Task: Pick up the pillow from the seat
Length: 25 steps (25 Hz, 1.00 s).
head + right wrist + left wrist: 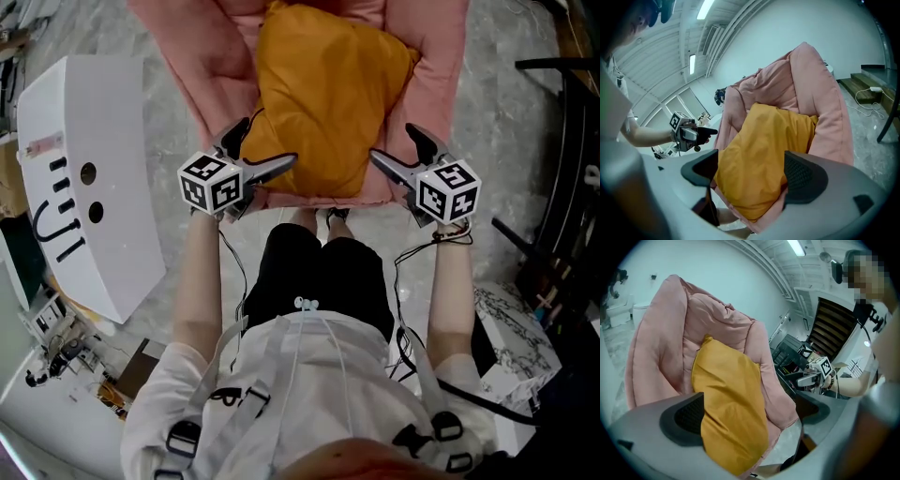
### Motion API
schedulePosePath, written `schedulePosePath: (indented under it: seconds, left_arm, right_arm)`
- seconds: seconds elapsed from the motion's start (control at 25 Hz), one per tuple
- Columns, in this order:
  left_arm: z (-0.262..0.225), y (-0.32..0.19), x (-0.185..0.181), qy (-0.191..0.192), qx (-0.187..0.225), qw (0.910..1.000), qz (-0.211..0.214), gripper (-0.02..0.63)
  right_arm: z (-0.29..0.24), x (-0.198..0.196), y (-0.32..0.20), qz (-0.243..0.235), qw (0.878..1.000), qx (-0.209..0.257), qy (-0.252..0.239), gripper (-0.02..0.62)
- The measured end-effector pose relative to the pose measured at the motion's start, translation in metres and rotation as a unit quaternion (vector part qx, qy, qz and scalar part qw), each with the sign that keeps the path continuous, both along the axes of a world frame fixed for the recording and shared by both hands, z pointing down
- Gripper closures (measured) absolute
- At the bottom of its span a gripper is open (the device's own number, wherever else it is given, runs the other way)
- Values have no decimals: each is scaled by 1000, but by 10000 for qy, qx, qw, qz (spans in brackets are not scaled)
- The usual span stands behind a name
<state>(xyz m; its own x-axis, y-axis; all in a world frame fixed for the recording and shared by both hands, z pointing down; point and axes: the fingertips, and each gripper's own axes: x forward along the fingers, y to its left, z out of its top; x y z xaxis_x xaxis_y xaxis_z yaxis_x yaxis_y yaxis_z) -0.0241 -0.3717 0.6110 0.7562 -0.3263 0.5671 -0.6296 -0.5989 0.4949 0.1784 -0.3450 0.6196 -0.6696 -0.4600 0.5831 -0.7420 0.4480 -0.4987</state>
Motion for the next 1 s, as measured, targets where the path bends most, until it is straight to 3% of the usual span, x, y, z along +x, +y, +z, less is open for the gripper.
schedulePosePath:
  seconds: [0.24,0.6,0.76,1.0]
  left_arm:
    - [19,-17,0,72,-96,9999,-91,18]
    - [80,-47,-2,71,-357,9993,21,18]
    - [74,-48,-1,41,-404,9992,58,18]
    - [106,-59,-6,22,-526,9985,118,18]
  right_arm:
    - [11,-5,-17,237,9994,-74,-249,176]
    - [67,-11,-38,468,9974,-340,-437,176]
    - [63,-10,-35,587,9958,-408,-564,176]
    - [96,-13,-42,642,9946,-562,-584,176]
